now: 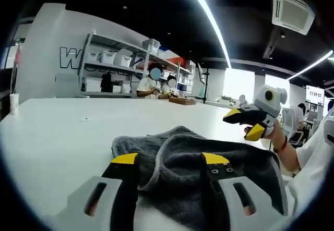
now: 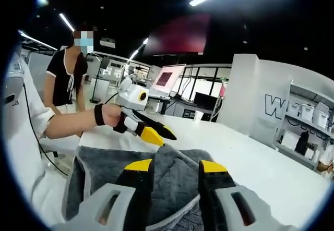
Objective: Open the folded towel by lifting each exposed corner and separating the folded layers until the towel lies flat within the target outline without major curled edges
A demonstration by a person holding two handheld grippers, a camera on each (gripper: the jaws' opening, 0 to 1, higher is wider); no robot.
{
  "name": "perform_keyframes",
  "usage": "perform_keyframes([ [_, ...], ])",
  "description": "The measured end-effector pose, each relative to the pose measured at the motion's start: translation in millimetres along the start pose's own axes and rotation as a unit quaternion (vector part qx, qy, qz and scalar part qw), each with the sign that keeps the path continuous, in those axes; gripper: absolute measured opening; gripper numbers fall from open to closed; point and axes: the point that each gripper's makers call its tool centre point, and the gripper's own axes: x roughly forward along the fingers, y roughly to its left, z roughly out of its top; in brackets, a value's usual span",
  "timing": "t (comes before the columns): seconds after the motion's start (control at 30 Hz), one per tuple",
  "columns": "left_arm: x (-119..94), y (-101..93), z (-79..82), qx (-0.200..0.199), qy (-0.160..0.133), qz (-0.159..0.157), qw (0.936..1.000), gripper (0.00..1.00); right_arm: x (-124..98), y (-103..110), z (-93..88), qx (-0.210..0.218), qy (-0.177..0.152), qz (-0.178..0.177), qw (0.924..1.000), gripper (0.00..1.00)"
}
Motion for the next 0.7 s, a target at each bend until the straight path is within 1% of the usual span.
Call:
perform_keyframes([
  [0.2,1,4.1,4.9,0.001,-0.005,0.009,0.9999,0.44,3,-2,-3.1,0.001,0.005,-0.001,1.0000,0.29],
  [0.4,5,9.5,6.2,0.001,-0.005,0.015,0.9999,0.44,7,-3,-5.8,0.000,0.011,-0.003,0.9999,0.29],
  [0.47,5,9.9,6.2,0.003,-0.006,0.015,0.9999,0.43,7,-2,-3.3,0.008,0.006,-0.001,0.9999,0.29],
  [0.5,6,11.5,5.0,0.002,-0.004,0.021,0.9998,0.43,8,-1,-0.8,0.012,-0.001,0.003,0.9999,0.29],
  [0.6,6,11.3,4.5,0.003,-0.003,0.021,0.9998,0.43,9,-6,-1.9,0.012,0.006,-0.009,0.9999,0.29],
  [0.7,7,12.9,5.2,0.001,-0.005,0.023,0.9997,0.43,9,-8,-0.9,0.020,0.000,-0.011,0.9997,0.29],
])
